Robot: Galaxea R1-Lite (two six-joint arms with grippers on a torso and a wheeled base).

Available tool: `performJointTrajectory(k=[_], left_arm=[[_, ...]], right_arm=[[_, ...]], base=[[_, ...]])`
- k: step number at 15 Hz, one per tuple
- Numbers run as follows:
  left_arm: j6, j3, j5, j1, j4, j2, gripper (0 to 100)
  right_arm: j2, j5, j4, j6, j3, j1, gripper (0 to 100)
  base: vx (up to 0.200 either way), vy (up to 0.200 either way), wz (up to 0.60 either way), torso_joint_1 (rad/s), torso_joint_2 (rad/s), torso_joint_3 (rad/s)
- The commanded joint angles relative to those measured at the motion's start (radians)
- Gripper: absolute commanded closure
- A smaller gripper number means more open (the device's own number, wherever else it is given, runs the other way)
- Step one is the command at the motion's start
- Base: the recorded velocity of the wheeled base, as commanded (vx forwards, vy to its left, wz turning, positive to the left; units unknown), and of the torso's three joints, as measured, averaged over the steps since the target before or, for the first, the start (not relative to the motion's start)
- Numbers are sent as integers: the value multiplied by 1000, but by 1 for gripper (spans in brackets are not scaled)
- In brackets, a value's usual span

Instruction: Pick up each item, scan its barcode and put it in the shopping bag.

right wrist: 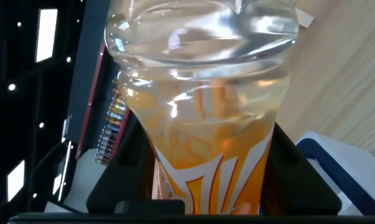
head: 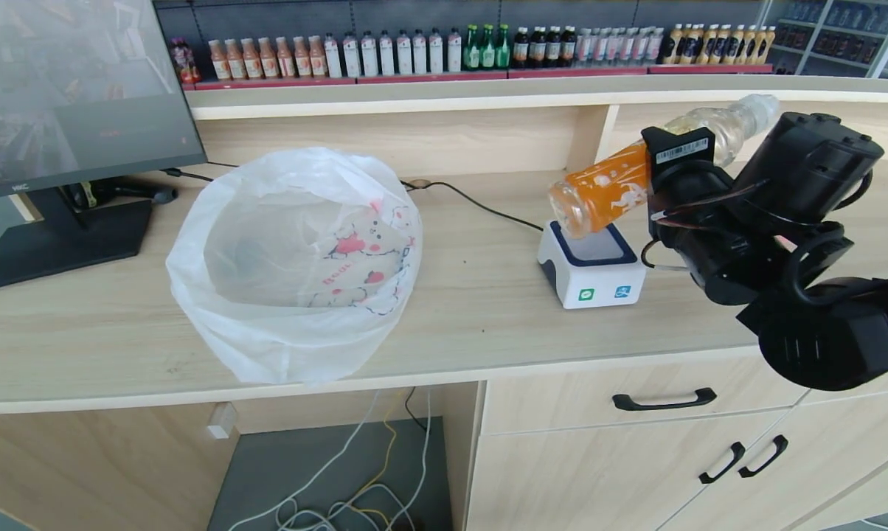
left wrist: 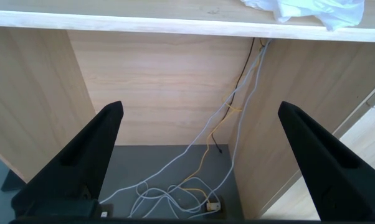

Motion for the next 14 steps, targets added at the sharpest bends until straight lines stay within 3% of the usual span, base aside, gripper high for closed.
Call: performJointTrajectory(k=[1, 14], left_arm=[[0, 0, 0, 0, 0, 0, 0], [0, 0, 0, 0, 0, 0, 0]], right_arm=[[11, 1, -3, 13, 0, -17, 100], [53, 5, -4, 49, -8, -15, 100]], base=[[0, 0, 0, 0, 0, 0], [0, 0, 0, 0, 0, 0]])
